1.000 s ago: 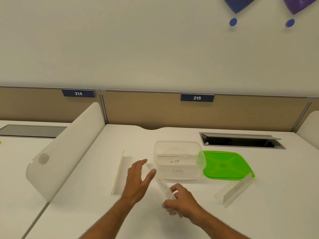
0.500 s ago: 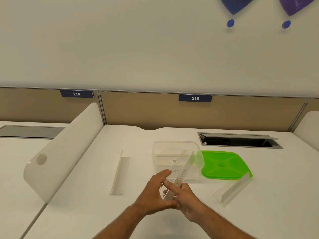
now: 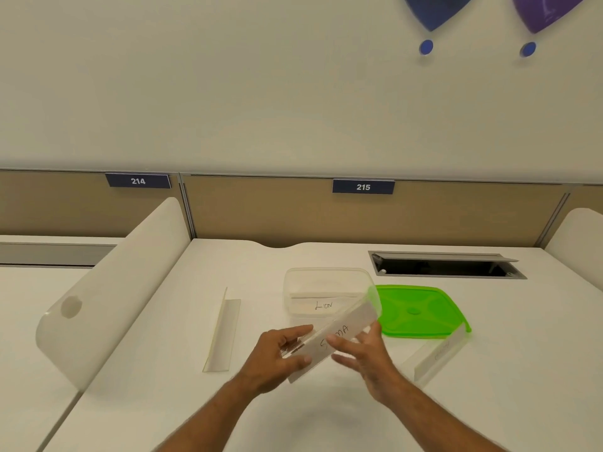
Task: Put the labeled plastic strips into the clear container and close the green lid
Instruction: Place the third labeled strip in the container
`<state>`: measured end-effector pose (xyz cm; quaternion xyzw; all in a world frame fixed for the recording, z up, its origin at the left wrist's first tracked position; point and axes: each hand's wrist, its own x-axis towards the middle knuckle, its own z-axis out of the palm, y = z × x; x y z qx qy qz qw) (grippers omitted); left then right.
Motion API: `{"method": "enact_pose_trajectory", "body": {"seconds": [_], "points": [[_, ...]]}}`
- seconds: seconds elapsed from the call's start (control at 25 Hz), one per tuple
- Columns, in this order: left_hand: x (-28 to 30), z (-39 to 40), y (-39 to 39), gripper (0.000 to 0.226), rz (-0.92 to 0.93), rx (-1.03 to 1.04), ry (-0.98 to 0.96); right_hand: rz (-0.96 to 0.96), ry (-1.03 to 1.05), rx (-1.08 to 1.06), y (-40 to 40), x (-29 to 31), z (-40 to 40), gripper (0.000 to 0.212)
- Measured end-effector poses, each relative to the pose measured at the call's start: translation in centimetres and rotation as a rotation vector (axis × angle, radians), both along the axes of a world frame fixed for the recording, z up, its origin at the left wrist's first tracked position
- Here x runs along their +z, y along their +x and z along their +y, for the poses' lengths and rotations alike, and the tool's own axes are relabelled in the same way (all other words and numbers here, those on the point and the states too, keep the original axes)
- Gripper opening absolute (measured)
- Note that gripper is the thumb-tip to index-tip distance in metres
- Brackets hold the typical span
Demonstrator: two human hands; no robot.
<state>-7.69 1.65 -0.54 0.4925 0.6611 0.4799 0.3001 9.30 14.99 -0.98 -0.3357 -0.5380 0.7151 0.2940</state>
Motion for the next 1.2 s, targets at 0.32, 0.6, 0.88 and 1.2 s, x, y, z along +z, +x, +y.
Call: {"method": "enact_pose_trajectory", "body": {"seconds": [0.32,0.6,0.88,1.2], "points": [[1.2,-0.4,-1.7,0.053,-0.022,-0.103,-0.089,-0.140,0.386,0.210,4.4,0.0,5.3,0.101],[2.1,1.2,-2.4,0.048,0.098,-0.159,-0.104,-0.399,0.591,0.256,5.3,2.2,7.2,0.069],[4.0,5.7,-4.2,0.047,0.542,-0.191,-0.173,-0.595,0.920,0.236,3.6,4.5,10.6,0.068],[4.9,12.6,-6.5,0.048,0.777,-0.114,-0.304,-0.813,1.094,0.311,-0.2,5.8,16.7,0.061]]}}
